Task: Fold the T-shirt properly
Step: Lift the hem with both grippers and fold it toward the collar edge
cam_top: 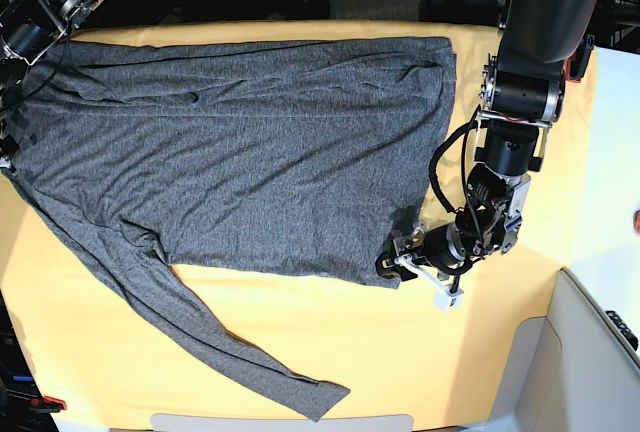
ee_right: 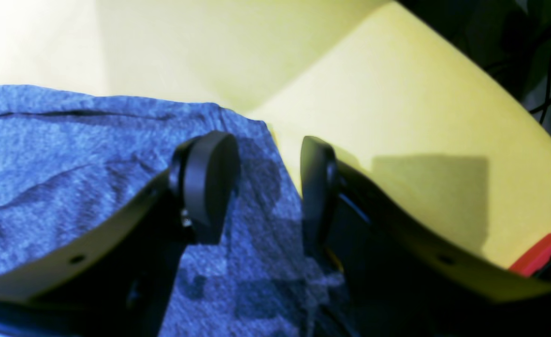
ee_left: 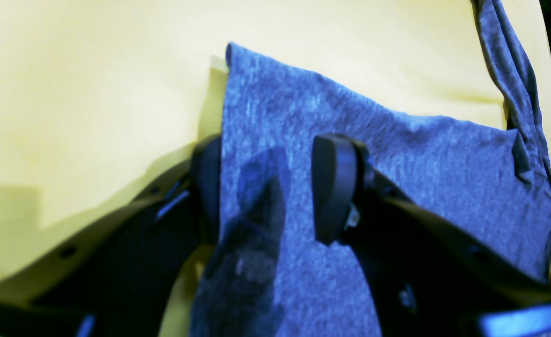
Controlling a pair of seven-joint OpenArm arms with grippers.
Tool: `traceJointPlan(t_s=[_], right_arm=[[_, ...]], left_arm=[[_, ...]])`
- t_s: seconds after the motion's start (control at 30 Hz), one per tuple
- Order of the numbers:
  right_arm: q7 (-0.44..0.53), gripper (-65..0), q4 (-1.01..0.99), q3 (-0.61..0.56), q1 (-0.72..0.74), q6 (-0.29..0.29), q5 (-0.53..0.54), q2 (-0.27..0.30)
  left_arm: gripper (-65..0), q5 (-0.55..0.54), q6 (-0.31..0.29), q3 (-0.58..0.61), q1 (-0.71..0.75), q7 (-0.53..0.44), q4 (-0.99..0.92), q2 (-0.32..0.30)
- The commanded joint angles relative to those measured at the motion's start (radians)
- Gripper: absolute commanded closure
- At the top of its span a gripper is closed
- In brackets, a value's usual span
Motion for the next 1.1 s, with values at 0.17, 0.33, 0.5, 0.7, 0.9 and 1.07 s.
traceJointPlan(t_s=[0.17,0.33,0.5,0.7,0.9,1.07], right_arm=[[0.020,-26.2,0.018,-0.002,0.016,0.004,0.009,0.024],[0.020,-26.2,0.018,-0.003,0.021,0.004,0.006,0.021],[0.021,-26.2,0.015,-0.048,0.045,0.004,0.004,0.029],[0.021,-26.6,0.012,-0.198,0.114,0.004,0.004,0.090],[0.017,-32.1,-0.082,-0.312,0.231,0.004,0.007,0.133],[0.021,-44.6,-0.181,-0.440,0.295,0.013,0.010,0.147]], left_arm=[[-27.7,0.001,-0.004,0.003,-0.026,0.026,0.010,0.013],[-8.7,0.001,-0.004,0.003,-0.026,0.021,0.010,0.013],[-0.6,0.002,-0.002,0.006,-0.026,-0.014,0.010,0.013],[-0.8,0.002,-0.002,0.006,-0.023,-0.016,0.009,0.013],[-0.8,0.002,-0.002,0.006,-0.020,-0.016,0.009,0.010],[-0.8,0.002,-0.002,0.007,-0.020,-0.016,0.009,0.008]])
